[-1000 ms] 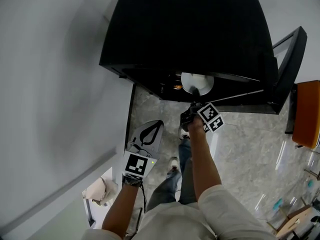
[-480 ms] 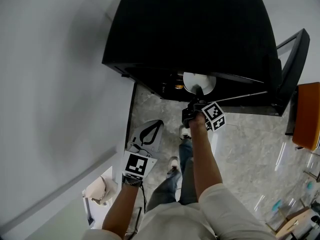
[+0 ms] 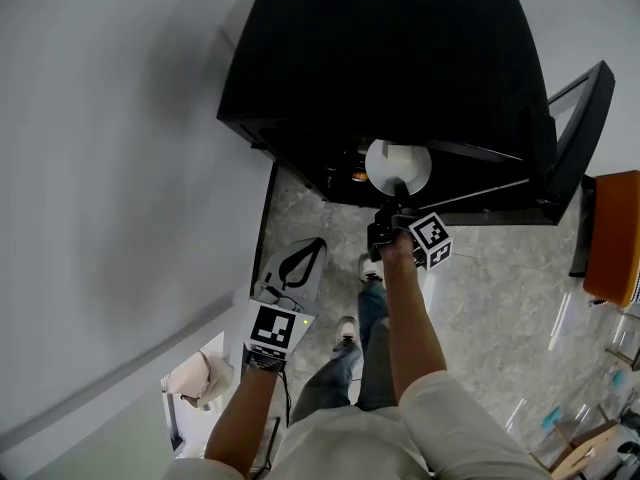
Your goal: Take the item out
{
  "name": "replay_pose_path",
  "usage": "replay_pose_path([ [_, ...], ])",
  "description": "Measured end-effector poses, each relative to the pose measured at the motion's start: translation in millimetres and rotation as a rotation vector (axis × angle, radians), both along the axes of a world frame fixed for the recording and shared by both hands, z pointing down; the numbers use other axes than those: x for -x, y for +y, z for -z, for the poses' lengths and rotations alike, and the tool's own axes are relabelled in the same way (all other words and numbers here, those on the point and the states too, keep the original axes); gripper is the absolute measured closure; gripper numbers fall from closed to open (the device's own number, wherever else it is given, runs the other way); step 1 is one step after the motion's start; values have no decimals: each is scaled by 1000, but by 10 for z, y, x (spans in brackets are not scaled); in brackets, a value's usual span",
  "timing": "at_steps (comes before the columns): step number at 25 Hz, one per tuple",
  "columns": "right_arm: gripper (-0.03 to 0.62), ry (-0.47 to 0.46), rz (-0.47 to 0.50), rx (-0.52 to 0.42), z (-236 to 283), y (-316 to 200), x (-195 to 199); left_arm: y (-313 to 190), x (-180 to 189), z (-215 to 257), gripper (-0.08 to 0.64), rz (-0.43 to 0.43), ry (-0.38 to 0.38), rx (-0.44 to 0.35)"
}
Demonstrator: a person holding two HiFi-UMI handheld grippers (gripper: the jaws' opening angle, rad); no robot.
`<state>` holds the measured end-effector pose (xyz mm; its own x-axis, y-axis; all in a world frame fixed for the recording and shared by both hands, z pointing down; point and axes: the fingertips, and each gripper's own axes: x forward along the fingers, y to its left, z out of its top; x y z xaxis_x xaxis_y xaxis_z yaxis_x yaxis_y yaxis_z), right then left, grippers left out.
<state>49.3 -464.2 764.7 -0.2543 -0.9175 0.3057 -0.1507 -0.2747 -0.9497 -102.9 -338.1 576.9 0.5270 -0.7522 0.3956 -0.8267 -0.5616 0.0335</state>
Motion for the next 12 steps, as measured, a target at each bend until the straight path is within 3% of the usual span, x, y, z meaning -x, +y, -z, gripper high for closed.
replay_pose_path([
  [12,565,-39,39,-19,480,359,-31,-7,-99,340,555,44,28,-42],
])
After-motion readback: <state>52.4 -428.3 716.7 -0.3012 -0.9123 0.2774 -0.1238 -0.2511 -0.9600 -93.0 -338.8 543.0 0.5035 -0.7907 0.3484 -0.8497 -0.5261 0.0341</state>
